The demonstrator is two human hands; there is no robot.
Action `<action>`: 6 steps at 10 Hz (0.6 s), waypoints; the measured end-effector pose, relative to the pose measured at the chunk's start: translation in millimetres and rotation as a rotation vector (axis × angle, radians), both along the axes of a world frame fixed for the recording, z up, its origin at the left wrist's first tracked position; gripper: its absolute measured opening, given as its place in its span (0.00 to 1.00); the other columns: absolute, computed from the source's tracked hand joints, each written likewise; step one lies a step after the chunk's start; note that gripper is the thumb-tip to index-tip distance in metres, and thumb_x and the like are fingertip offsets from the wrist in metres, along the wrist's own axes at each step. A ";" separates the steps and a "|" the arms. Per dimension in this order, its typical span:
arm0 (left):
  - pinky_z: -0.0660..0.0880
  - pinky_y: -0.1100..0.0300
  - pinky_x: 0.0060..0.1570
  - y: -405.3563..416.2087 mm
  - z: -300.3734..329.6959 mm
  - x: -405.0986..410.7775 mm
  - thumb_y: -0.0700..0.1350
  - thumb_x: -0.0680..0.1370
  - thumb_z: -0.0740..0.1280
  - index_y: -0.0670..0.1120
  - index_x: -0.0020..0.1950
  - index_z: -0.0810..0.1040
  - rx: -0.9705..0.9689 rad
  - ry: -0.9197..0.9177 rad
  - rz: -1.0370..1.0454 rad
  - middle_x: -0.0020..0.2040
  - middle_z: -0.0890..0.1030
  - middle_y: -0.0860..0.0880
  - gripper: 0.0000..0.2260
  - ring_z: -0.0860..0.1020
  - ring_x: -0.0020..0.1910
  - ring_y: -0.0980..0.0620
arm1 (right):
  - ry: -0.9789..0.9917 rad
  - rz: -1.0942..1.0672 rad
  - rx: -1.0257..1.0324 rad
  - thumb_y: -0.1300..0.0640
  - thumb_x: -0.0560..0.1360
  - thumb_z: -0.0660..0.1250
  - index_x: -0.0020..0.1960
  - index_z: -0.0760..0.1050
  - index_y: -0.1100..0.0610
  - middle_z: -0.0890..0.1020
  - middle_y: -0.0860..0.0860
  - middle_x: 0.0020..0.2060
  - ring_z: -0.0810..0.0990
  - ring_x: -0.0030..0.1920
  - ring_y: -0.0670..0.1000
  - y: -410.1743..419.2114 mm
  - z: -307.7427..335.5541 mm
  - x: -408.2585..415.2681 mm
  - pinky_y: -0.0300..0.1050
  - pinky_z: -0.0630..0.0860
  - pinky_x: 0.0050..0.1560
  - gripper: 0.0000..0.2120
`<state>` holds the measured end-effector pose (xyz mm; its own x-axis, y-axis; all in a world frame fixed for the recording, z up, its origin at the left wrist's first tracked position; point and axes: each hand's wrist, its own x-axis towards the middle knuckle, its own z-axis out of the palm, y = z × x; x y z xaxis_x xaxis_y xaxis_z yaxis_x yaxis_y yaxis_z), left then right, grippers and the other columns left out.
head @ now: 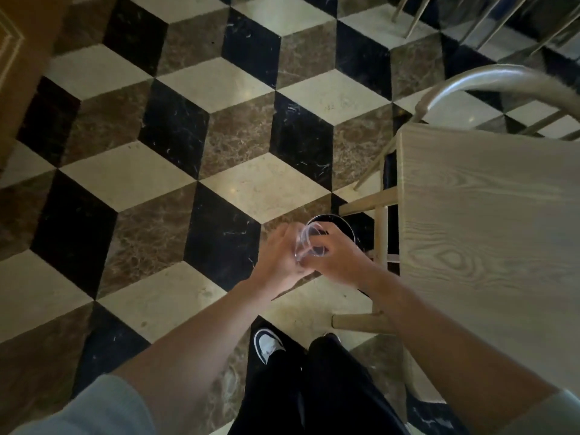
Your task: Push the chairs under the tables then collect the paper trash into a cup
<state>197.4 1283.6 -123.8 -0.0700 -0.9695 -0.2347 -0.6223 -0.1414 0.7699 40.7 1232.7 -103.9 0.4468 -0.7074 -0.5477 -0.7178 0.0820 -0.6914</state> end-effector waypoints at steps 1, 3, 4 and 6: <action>0.73 0.46 0.67 -25.4 -6.6 -21.9 0.46 0.74 0.79 0.47 0.74 0.73 0.084 0.048 -0.122 0.67 0.77 0.45 0.30 0.74 0.67 0.45 | -0.004 -0.203 -0.091 0.46 0.74 0.75 0.52 0.83 0.53 0.70 0.44 0.68 0.75 0.60 0.45 1.8 -14.8 -27.0 0.34 0.75 0.50 0.12; 0.64 0.42 0.77 -85.2 -32.3 -15.4 0.51 0.71 0.81 0.49 0.84 0.50 0.475 -0.154 -0.100 0.81 0.59 0.41 0.52 0.62 0.80 0.39 | 0.053 -0.480 -0.150 0.53 0.76 0.73 0.45 0.78 0.48 0.70 0.46 0.61 0.80 0.45 0.37 -20.8 -56.2 -44.3 0.29 0.72 0.38 0.04; 0.70 0.53 0.67 -116.5 -43.4 2.2 0.52 0.72 0.80 0.49 0.83 0.56 0.508 -0.186 -0.060 0.78 0.65 0.42 0.47 0.70 0.74 0.42 | 0.189 -0.515 -0.080 0.53 0.77 0.71 0.49 0.76 0.50 0.68 0.48 0.64 0.77 0.37 0.45 -40.2 -77.9 -41.6 0.42 0.72 0.37 0.05; 0.70 0.59 0.47 -169.5 -64.8 23.4 0.51 0.76 0.75 0.47 0.77 0.67 0.589 -0.220 0.071 0.62 0.75 0.48 0.32 0.76 0.58 0.48 | 0.349 -0.510 0.111 0.53 0.77 0.73 0.77 0.61 0.49 0.50 0.59 0.79 0.80 0.55 0.63 -63.1 -101.6 -44.8 0.49 0.75 0.46 0.33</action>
